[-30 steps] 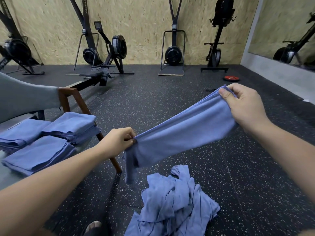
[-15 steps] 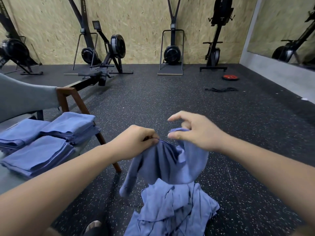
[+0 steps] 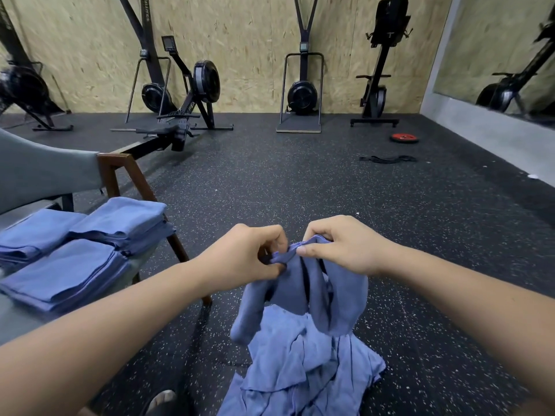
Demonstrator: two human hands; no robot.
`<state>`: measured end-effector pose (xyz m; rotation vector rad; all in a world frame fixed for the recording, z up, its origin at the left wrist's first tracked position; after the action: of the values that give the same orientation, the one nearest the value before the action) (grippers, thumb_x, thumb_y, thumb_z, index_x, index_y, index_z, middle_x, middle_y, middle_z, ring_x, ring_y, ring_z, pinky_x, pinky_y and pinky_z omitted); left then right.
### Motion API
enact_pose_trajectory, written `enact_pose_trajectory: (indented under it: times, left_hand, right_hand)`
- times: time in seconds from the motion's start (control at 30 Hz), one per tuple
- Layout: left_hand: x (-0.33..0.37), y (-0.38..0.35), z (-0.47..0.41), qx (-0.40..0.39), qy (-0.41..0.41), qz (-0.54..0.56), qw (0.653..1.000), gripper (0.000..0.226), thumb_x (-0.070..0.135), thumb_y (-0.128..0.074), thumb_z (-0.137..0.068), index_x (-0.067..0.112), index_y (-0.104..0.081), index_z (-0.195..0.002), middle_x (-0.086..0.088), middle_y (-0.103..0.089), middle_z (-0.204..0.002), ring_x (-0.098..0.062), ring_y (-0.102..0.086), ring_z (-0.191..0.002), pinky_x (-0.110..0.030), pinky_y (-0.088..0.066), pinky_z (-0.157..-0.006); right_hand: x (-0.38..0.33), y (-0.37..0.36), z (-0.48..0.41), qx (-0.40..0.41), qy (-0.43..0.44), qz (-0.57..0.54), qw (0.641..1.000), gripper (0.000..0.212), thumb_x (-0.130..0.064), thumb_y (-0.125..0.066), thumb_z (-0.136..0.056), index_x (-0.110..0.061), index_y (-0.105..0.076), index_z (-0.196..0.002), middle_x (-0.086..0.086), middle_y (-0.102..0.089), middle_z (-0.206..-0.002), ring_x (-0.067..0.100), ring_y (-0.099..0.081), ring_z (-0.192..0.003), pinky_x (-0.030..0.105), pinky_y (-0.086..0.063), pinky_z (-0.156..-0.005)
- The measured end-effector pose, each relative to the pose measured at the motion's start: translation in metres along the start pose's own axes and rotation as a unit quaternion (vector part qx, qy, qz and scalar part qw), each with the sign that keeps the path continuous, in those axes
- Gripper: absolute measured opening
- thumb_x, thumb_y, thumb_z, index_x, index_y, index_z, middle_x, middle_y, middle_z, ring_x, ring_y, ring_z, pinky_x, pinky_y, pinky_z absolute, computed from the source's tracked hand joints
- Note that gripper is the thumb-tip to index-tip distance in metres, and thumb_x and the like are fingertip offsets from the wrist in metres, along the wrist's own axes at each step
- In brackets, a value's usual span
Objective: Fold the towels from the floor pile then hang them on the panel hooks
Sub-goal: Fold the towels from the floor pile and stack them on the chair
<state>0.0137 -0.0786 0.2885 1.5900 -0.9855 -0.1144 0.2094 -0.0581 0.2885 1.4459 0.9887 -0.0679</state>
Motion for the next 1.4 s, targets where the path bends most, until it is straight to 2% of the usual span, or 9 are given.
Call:
enact_pose_trajectory:
  times: [0.2, 0.37, 0.47, 0.57, 0.73, 1.0, 1.13, 1.3, 1.4]
  left_hand:
    - [-0.019, 0.003, 0.002, 0.015, 0.016, -0.053, 0.998, 0.015, 0.023, -0.08, -0.078, 0.025, -0.066, -0.083, 0.013, -0.062, -0.065, -0.003, -0.055, -0.06, -0.018, -0.04, -0.062]
    - [-0.029, 0.009, 0.006, 0.006, 0.018, -0.056, 0.998, 0.022, 0.03, -0.082, -0.084, 0.027, -0.061, -0.078, 0.01, -0.06, -0.064, -0.01, -0.055, -0.059, -0.027, -0.046, -0.061]
    - [-0.035, 0.002, 0.008, -0.032, 0.018, -0.059, 0.998, 0.024, 0.027, -0.082, -0.084, 0.022, -0.06, -0.075, 0.008, -0.058, -0.063, -0.009, -0.049, -0.058, -0.021, -0.04, -0.058]
    - [-0.046, 0.004, 0.008, -0.039, 0.036, -0.06, 0.997, 0.028, 0.035, -0.08, -0.089, 0.025, -0.061, -0.072, 0.008, -0.059, -0.063, -0.008, -0.052, -0.059, -0.026, -0.042, -0.06]
    - [-0.055, 0.02, 0.011, -0.021, 0.059, -0.045, 0.997, 0.028, 0.043, -0.08, -0.093, 0.03, -0.067, -0.072, 0.015, -0.068, -0.073, -0.013, -0.063, -0.07, -0.031, -0.047, -0.066]
    - [-0.075, 0.034, 0.018, -0.017, 0.13, -0.027, 0.991, 0.015, 0.047, -0.085, -0.088, 0.034, -0.078, -0.085, 0.011, -0.075, -0.079, -0.018, -0.07, -0.074, -0.042, -0.056, -0.069]
    - [-0.075, 0.038, 0.02, 0.023, 0.143, 0.04, 0.989, 0.022, 0.043, -0.087, -0.087, 0.024, -0.075, -0.084, 0.004, -0.073, -0.075, -0.007, -0.059, -0.067, -0.032, -0.047, -0.066]
    - [-0.071, 0.044, 0.023, 0.097, 0.149, 0.151, 0.972, 0.037, 0.042, -0.087, -0.083, 0.01, -0.068, -0.08, -0.016, -0.072, -0.077, -0.012, -0.058, -0.068, -0.031, -0.043, -0.065]
    - [-0.074, 0.043, 0.022, 0.093, 0.161, 0.214, 0.959, 0.023, 0.033, -0.077, -0.096, 0.011, -0.073, -0.091, -0.018, -0.077, -0.085, -0.018, -0.066, -0.076, -0.037, -0.051, -0.075]
  right_hand:
    - [0.008, 0.015, -0.002, 0.037, 0.006, 0.044, 0.998, 0.022, -0.045, -0.076, -0.096, -0.027, -0.071, -0.084, -0.001, -0.064, -0.071, 0.004, -0.046, -0.065, 0.028, -0.037, -0.063]
    - [0.021, 0.027, -0.002, 0.074, -0.011, 0.055, 0.996, 0.021, -0.04, -0.077, -0.096, -0.026, -0.071, -0.082, -0.015, -0.05, -0.057, 0.005, -0.044, -0.06, 0.021, -0.031, -0.058]
    - [0.031, 0.032, -0.002, 0.085, -0.028, 0.056, 0.994, 0.021, -0.041, -0.077, -0.096, -0.026, -0.071, -0.081, -0.019, -0.051, -0.057, 0.004, -0.045, -0.06, 0.022, -0.03, -0.057]
    - [0.04, 0.037, -0.002, 0.09, -0.04, 0.057, 0.993, 0.021, -0.04, -0.078, -0.095, -0.026, -0.072, -0.08, -0.016, -0.054, -0.058, 0.006, -0.048, -0.061, 0.022, -0.032, -0.058]
    - [0.064, 0.039, -0.002, 0.083, -0.073, 0.101, 0.989, 0.019, -0.044, -0.077, -0.094, -0.031, -0.071, -0.082, -0.006, -0.069, -0.076, 0.012, -0.063, -0.079, 0.034, -0.046, -0.075]
    - [0.083, 0.033, 0.0, 0.026, -0.104, 0.142, 0.984, 0.023, -0.046, -0.075, -0.096, -0.029, -0.069, -0.083, -0.009, -0.068, -0.077, 0.003, -0.059, -0.075, 0.017, -0.038, -0.064]
    - [0.09, 0.029, 0.001, 0.01, -0.111, 0.145, 0.983, 0.023, -0.047, -0.074, -0.097, -0.03, -0.067, -0.083, -0.005, -0.068, -0.079, 0.014, -0.063, -0.081, 0.018, -0.036, -0.066]
    - [0.093, 0.024, 0.0, 0.003, -0.118, 0.137, 0.983, 0.023, -0.047, -0.074, -0.097, -0.029, -0.067, -0.083, -0.006, -0.068, -0.08, 0.016, -0.064, -0.083, 0.028, -0.044, -0.073]
    - [0.094, 0.023, 0.001, -0.004, -0.122, 0.143, 0.982, 0.024, -0.046, -0.074, -0.098, -0.03, -0.065, -0.081, -0.007, -0.064, -0.076, 0.011, -0.057, -0.075, 0.024, -0.041, -0.067]
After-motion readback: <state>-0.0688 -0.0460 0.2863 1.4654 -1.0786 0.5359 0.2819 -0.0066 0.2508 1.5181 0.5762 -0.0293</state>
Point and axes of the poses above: each hand's wrist, its own z-axis away from the middle knuckle, its own y-axis out of the back of the hand, x = y × z, the point moved 6 cm from there along -z, towards the middle knuckle
